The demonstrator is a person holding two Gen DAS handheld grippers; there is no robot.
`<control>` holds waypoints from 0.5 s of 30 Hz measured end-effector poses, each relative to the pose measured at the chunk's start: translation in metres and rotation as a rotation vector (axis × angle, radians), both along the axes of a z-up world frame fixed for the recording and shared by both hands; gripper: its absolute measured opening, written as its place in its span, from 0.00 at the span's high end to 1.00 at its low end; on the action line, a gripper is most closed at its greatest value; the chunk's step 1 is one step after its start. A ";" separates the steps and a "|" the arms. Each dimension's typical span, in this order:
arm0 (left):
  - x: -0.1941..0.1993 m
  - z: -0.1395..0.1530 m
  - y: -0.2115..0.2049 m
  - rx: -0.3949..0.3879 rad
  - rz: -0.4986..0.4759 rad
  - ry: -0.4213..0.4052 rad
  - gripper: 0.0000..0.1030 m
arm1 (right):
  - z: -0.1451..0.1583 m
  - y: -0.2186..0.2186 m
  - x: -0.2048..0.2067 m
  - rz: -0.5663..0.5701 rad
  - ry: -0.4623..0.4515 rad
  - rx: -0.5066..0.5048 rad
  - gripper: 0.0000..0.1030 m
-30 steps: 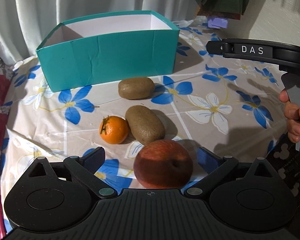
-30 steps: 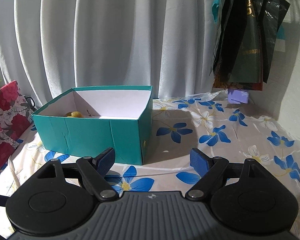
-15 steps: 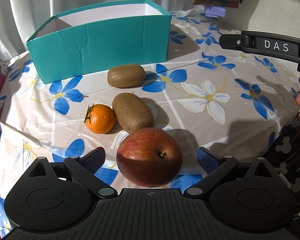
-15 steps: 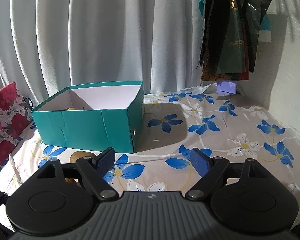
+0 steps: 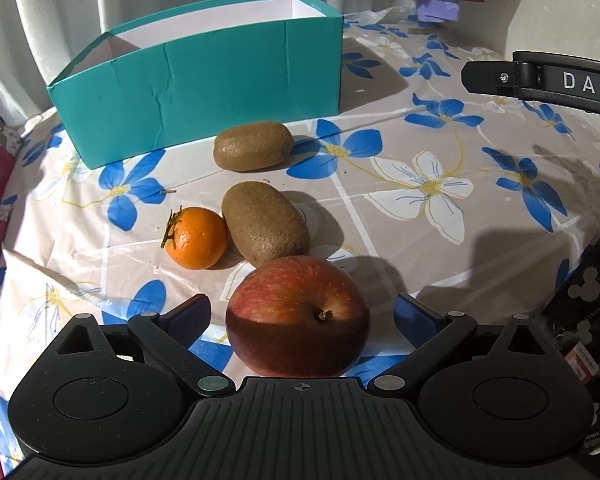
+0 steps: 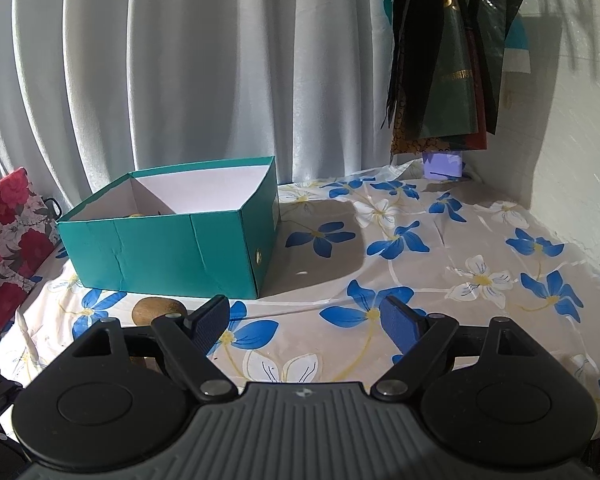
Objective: Organize fruits
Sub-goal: 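Grasp the red apple with the left tool while the right tool moves toward a kiwi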
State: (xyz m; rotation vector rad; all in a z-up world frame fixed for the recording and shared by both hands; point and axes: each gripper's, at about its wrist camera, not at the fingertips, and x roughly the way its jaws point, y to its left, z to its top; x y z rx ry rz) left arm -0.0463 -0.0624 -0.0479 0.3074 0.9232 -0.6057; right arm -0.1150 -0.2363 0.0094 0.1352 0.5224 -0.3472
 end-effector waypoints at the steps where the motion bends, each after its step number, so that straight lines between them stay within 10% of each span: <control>1: 0.001 -0.001 0.000 0.002 0.004 0.005 0.02 | -0.001 0.000 0.000 -0.001 0.001 0.003 0.19; 15: 0.010 -0.011 -0.002 0.029 0.034 0.047 0.19 | -0.007 -0.003 0.004 0.001 0.015 0.018 0.19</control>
